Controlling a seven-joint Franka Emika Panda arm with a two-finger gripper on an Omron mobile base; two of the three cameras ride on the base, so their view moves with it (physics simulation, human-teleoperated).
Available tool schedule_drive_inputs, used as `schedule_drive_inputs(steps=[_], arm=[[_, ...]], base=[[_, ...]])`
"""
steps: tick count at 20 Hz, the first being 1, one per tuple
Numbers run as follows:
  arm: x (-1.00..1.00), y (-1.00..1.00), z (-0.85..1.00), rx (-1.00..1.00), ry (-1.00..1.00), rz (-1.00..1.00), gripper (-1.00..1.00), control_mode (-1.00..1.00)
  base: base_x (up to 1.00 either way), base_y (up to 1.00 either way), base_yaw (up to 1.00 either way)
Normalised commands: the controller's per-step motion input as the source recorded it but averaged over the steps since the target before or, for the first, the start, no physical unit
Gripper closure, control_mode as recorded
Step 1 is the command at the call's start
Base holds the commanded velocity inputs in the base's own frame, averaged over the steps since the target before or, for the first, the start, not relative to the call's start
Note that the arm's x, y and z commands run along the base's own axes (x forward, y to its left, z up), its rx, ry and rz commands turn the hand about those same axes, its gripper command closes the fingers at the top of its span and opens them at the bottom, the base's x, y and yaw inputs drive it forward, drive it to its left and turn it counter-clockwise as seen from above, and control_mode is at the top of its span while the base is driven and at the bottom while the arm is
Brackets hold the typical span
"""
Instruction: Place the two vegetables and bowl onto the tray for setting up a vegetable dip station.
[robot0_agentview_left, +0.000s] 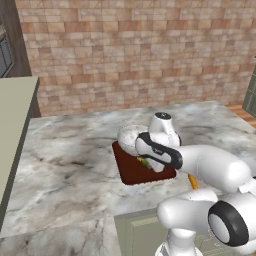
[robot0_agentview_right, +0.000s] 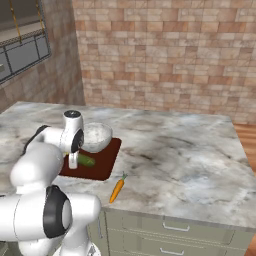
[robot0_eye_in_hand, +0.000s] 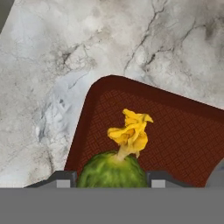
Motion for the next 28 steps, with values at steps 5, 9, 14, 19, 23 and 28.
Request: schedule_drive_inputs(steps=[5,9,14,19,23,28], arm=[[0.16,0.0,-0.12,0.0,0.0,-0.03,1.0,-1.0],[0.12,0.01,-0.08,0.0,-0.01,-0.02,1.0,-1.0],[0.09,0.0,-0.1,0.0,0.0,0.0,1.0,-1.0],[0.08,0.0,-0.09,0.0,0.0,0.0,1.0,-1.0],[0.1,0.0,-0.03,0.0,-0.02,0.0,1.0,-1.0],[0.06,0.02,-0.02,0.0,-0.01,0.0,1.0,-1.0]], base=[[0.0,0.0,0.0],[0.0,0.0,0.0],[0.0,0.0,0.0],[0.0,0.0,0.0],[0.0,0.0,0.0],[0.0,0.0,0.0]])
